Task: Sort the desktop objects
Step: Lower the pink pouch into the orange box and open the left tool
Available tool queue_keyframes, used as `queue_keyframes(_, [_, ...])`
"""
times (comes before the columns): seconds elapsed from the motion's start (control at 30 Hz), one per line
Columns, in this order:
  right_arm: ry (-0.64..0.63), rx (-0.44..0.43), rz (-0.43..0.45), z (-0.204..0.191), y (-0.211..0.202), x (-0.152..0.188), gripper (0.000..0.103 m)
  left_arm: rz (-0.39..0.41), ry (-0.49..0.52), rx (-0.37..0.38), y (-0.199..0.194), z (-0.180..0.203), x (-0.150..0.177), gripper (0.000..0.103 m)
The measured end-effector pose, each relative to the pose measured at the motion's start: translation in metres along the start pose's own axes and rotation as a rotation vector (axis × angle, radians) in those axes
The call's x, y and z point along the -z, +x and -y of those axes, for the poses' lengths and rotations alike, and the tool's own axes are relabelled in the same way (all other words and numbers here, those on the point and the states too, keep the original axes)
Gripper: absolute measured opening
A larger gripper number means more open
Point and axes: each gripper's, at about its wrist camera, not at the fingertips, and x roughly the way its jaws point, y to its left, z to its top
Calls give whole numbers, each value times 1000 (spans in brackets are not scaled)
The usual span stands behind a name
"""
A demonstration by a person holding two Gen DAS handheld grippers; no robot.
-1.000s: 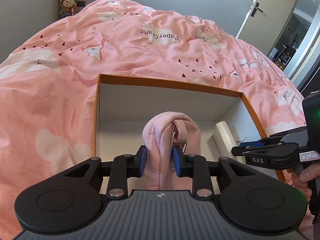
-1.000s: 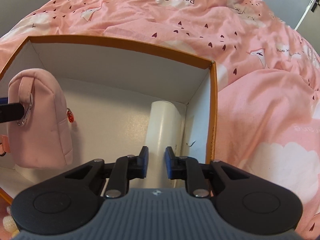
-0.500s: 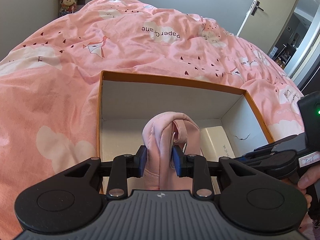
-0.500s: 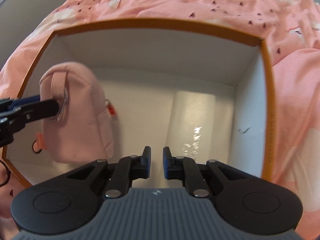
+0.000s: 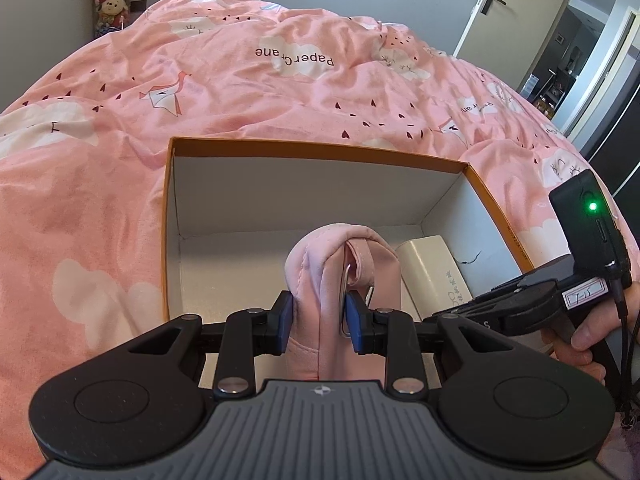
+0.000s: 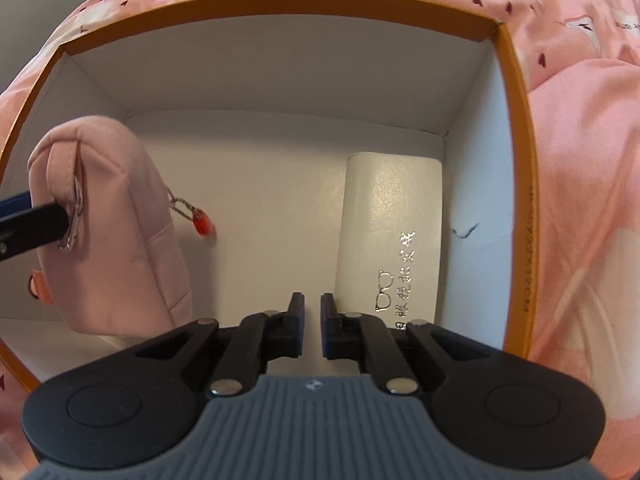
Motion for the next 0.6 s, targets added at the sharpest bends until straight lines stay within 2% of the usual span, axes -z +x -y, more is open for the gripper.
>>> queue_keyframes(0.07, [19,8,10,1,1,-1,0,-6,8,5,1,3,0,32])
queue_keyframes(0.27, [-22,35,-13,-11,-1,-3,0,-36,39,8,4,10,2,33])
queue_keyframes(0.3, [-55,37,-3,-16,-4,-3,2,-39,41,5,5,11,2,33])
queue_keyframes(0.33, [-100,40,20,-21,-9,-3,10,-41,43,1,5,12,2,33])
queue_keyframes(0.43, [-210,88,98,-30,-23,-14,11,-48,50,-3,7,14,1,33])
queue_keyframes(0.5, [-274,146,137,-33,-25,-26,23,-51,52,-7,8,15,1,33])
queue_keyframes(0.53, [-303,162,144,-33,-24,-32,33,-53,52,-10,8,15,1,33])
queue_keyframes(0.6, [-355,179,137,-10,-16,-43,35,-56,55,-17,9,16,0,33])
